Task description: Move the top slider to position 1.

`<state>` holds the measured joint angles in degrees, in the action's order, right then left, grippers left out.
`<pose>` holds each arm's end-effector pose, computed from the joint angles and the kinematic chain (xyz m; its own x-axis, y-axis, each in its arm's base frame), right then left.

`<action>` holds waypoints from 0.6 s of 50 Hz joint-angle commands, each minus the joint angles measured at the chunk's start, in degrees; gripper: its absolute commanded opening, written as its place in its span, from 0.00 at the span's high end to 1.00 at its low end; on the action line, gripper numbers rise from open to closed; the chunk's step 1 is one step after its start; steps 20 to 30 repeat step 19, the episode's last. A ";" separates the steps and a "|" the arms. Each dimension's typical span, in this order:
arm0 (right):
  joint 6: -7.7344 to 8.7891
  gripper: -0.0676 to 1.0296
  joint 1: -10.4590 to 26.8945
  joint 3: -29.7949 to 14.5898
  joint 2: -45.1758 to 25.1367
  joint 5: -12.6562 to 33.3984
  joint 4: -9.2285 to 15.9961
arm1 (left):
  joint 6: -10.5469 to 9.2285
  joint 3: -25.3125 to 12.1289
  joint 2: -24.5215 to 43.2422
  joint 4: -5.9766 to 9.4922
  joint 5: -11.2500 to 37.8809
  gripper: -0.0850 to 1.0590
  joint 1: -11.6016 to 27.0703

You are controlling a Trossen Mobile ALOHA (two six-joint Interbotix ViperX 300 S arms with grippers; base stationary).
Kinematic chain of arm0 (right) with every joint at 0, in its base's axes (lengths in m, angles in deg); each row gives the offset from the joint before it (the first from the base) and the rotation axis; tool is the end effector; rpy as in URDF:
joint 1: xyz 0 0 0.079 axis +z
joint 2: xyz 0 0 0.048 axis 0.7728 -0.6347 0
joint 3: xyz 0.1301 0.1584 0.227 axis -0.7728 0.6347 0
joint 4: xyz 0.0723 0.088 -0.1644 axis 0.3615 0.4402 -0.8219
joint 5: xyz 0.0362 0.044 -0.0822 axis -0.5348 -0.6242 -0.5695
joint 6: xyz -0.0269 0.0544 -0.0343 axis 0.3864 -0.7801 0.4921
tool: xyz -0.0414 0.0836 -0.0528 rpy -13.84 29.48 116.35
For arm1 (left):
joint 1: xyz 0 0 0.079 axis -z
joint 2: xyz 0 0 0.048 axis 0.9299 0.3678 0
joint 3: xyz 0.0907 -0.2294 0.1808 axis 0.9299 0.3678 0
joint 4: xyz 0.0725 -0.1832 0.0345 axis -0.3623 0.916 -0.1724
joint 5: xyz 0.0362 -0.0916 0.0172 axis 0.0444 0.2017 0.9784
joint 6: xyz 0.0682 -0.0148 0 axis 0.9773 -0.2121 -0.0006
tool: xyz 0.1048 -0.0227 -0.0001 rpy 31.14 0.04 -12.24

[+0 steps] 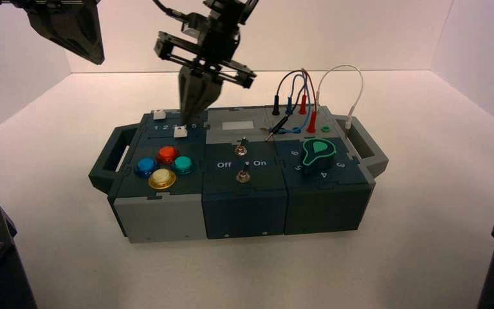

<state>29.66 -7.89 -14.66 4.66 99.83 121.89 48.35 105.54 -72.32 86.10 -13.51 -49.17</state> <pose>0.2913 0.3650 0.0348 -0.1334 0.4197 -0.8978 -0.3782 0.8158 0.4375 0.2329 -0.0874 0.1361 0.3653 -0.1621 -0.9167 0.3330 0.9423 -0.0339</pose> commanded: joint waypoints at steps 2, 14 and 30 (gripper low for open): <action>0.44 0.96 -0.18 0.97 4.22 -0.26 -3.34 | 0.26 -0.88 -0.44 -0.35 -0.53 0.95 -0.44; 0.35 0.96 -0.35 3.60 7.12 -1.32 -6.33 | 0.26 -0.79 -0.70 -0.44 -0.97 0.95 -0.62; 0.35 0.96 -0.44 4.22 8.44 -1.32 -6.33 | 0.26 -0.70 -0.70 -0.44 -0.97 0.95 -0.62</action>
